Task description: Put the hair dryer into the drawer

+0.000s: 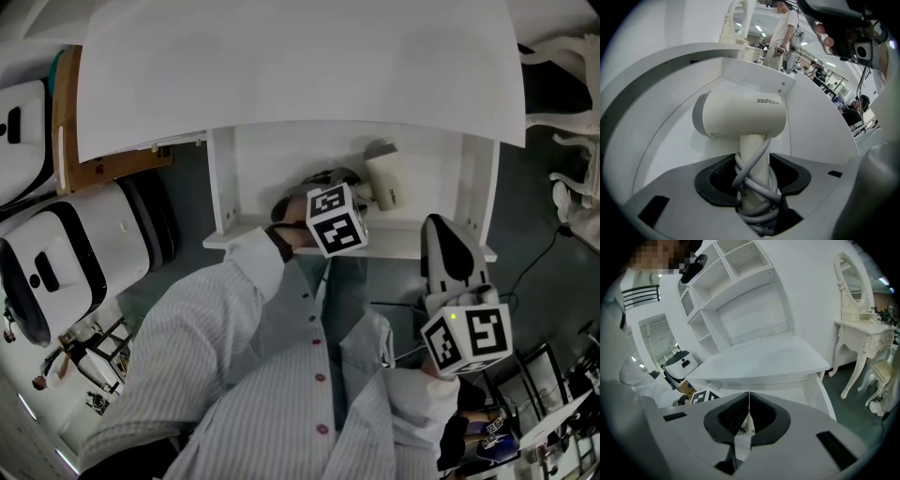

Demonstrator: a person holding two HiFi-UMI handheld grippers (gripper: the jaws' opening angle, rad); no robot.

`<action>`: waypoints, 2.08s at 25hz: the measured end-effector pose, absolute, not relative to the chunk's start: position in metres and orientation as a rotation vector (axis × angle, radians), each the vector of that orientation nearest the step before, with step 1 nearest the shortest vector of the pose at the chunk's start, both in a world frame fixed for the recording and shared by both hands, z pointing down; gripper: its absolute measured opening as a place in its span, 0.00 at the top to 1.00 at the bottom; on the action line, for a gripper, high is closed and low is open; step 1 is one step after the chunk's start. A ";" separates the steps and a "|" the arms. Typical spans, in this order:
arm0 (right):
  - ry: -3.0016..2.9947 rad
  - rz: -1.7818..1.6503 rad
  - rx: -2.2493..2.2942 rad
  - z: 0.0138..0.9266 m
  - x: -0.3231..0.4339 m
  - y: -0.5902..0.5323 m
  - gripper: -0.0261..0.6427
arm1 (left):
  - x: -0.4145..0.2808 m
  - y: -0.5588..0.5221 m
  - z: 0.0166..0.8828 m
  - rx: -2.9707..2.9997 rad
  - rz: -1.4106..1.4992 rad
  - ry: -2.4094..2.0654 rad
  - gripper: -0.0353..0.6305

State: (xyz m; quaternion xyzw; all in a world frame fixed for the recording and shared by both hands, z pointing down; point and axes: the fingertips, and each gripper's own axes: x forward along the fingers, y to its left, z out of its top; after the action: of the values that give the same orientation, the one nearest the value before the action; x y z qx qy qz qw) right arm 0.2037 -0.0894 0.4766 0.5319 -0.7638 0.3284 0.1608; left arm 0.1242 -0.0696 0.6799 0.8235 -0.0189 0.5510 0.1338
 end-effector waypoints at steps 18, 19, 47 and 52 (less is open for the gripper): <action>-2.176 0.929 1.510 0.470 0.200 -0.087 0.94 | 0.124 -0.066 0.675 2.403 1.553 0.009 0.54; -2.178 0.925 1.506 0.468 0.199 -0.088 0.94 | 0.124 -0.066 0.673 2.411 1.549 0.010 0.53; -2.361 0.641 1.481 0.344 0.177 -0.106 0.94 | 0.137 -0.120 0.465 2.689 1.024 -0.445 0.57; -2.462 0.572 1.482 0.306 0.169 -0.113 0.94 | 0.127 -0.131 0.392 2.762 0.790 -0.613 0.65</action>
State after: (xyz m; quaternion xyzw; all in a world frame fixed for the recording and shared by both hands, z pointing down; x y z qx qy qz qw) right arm 0.1690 -0.1131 0.3065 0.5030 -0.8355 0.1943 0.1058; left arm 0.1274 -0.1312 0.3919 0.9354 -0.2075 0.2675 0.1021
